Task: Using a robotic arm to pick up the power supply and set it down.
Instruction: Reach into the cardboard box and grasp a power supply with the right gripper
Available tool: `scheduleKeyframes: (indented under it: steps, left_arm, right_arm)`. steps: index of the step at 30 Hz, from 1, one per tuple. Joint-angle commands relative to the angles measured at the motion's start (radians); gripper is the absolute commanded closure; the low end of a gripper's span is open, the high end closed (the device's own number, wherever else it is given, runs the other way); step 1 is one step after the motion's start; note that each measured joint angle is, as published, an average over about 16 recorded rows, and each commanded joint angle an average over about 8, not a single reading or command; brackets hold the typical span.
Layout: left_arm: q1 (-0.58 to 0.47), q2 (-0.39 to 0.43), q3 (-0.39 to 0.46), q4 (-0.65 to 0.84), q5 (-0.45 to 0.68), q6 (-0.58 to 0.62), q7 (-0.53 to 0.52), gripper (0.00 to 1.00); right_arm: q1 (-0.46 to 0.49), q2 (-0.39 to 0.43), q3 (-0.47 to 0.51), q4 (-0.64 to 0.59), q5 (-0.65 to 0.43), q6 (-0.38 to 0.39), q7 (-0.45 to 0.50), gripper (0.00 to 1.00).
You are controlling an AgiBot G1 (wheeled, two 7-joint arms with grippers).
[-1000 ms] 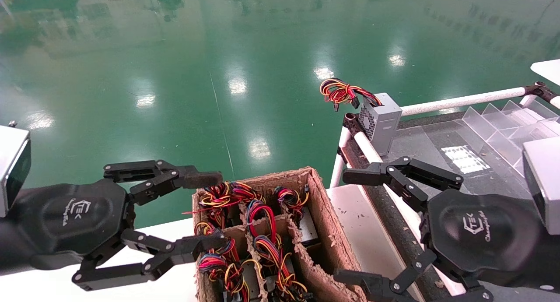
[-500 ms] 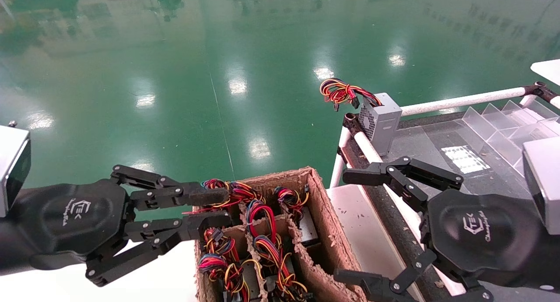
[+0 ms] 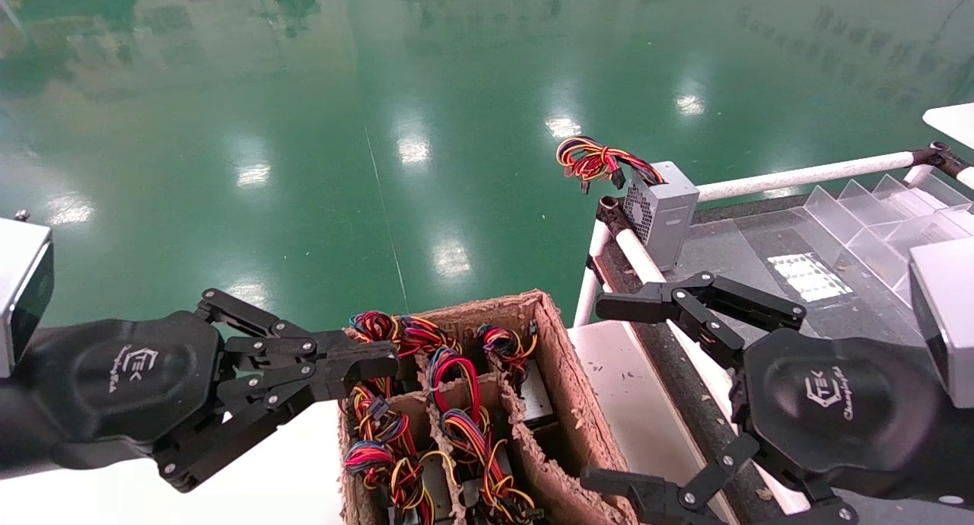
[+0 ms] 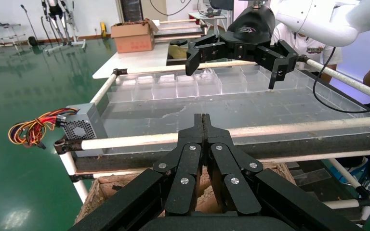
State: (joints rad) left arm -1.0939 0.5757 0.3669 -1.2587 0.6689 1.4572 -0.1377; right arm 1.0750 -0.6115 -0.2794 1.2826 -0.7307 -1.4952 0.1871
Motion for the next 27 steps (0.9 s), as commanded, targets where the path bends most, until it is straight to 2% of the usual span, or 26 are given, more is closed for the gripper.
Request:
scheduleKeyframes:
  steps: [1, 16, 22, 27]
  left_arm:
    - [0.0, 0.0, 0.0, 0.0, 0.0, 0.0, 0.0, 0.0]
    - [0.0, 0.0, 0.0, 0.0, 0.0, 0.0, 0.0, 0.0]
    - [0.0, 0.0, 0.0, 0.0, 0.0, 0.0, 0.0, 0.0]
    - [0.0, 0.0, 0.0, 0.0, 0.0, 0.0, 0.0, 0.0]
  right_arm:
    - [0.0, 0.0, 0.0, 0.0, 0.0, 0.0, 0.0, 0.0]
    - [0.001, 0.0, -0.009, -0.022, -0.027, 0.011, -0.003, 0.0]
    - [0.033, -0.018, -0.047, -0.071, -0.109, 0.043, 0.023, 0.0]
    - [0.106, -0.065, -0.115, -0.123, -0.229, 0.062, 0.076, 0.0]
